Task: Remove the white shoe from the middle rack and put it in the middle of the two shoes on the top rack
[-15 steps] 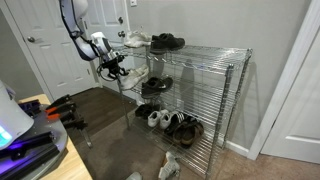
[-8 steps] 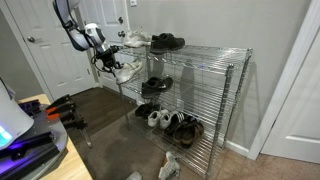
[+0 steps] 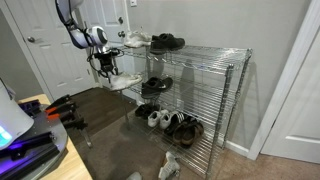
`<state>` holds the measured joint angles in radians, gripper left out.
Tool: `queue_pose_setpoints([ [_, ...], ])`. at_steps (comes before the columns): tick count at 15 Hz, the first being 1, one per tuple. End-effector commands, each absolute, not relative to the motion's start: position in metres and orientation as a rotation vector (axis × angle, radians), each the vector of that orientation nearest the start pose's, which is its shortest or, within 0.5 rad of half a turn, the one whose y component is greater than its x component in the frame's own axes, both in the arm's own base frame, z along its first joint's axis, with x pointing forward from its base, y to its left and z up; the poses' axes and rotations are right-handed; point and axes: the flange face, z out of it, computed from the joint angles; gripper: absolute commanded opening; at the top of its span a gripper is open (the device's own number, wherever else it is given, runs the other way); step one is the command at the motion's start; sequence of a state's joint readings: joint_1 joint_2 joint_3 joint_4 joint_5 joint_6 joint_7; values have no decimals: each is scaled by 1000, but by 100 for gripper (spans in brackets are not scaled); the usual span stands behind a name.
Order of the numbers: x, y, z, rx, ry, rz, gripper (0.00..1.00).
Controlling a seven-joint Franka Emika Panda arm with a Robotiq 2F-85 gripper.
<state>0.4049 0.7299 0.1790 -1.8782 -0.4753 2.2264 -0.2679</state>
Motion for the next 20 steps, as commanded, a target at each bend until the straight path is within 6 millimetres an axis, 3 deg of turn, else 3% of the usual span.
queue_pose_setpoints([
  [1, 481, 296, 118, -2727, -1878, 720, 5],
  [4, 472, 293, 124, -2661, -1885, 813, 5],
  [8, 447, 293, 148, -2617, -1860, 862, 5],
  [12, 410, 291, 185, -2662, -1823, 876, 6],
  [20, 321, 309, 258, -2719, -1937, 752, 5],
])
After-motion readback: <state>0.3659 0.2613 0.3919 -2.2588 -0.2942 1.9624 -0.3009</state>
